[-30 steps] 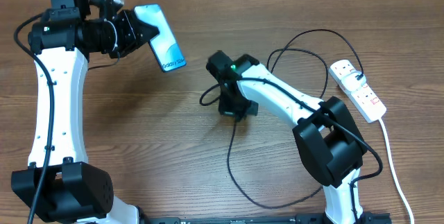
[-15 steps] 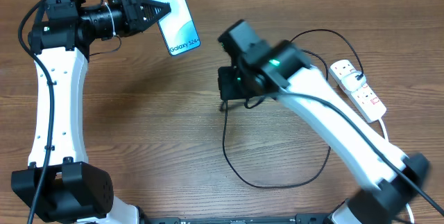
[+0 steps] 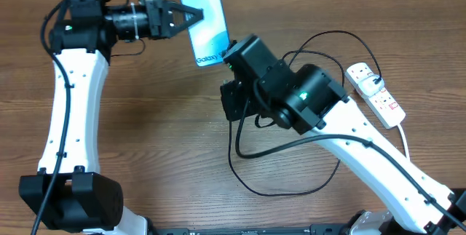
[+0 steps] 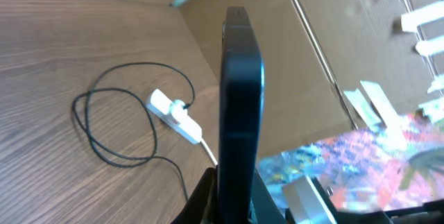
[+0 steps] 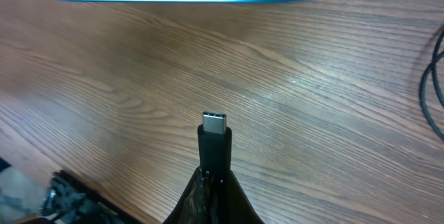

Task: Plug charger to phone and switch on socket
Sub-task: 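Push the USB-C plug up into the phone's bottom port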

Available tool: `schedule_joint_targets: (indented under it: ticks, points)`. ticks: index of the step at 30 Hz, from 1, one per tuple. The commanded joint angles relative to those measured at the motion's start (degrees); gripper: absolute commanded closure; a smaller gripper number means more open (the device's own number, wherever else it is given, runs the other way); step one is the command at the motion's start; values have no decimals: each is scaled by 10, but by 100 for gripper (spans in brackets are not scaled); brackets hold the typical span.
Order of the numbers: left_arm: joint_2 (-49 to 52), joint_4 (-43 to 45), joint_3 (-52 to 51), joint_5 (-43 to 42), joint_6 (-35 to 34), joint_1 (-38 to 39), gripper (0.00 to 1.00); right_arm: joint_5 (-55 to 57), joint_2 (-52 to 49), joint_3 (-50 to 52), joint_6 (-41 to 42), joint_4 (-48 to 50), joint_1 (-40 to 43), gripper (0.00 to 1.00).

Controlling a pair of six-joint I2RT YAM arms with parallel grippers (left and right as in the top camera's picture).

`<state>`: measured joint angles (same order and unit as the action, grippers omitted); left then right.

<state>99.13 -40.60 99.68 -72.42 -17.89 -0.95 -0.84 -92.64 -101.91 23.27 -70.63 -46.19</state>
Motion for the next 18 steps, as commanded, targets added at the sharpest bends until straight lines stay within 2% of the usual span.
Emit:
schedule_joint_targets:
  ticks: [1, 9, 18]
  points:
    - [-1, 6, 7, -7, 19, 9, 96, 44, 2, -34, -9, -9, -14, 96]
    - [-1, 6, 7, -72, 28, 10, 96, 44, 2, -49, -9, -2, -14, 96]
    - [-1, 5, 7, -86, 27, 10, 96, 44, 2, -49, -8, 10, -14, 96]
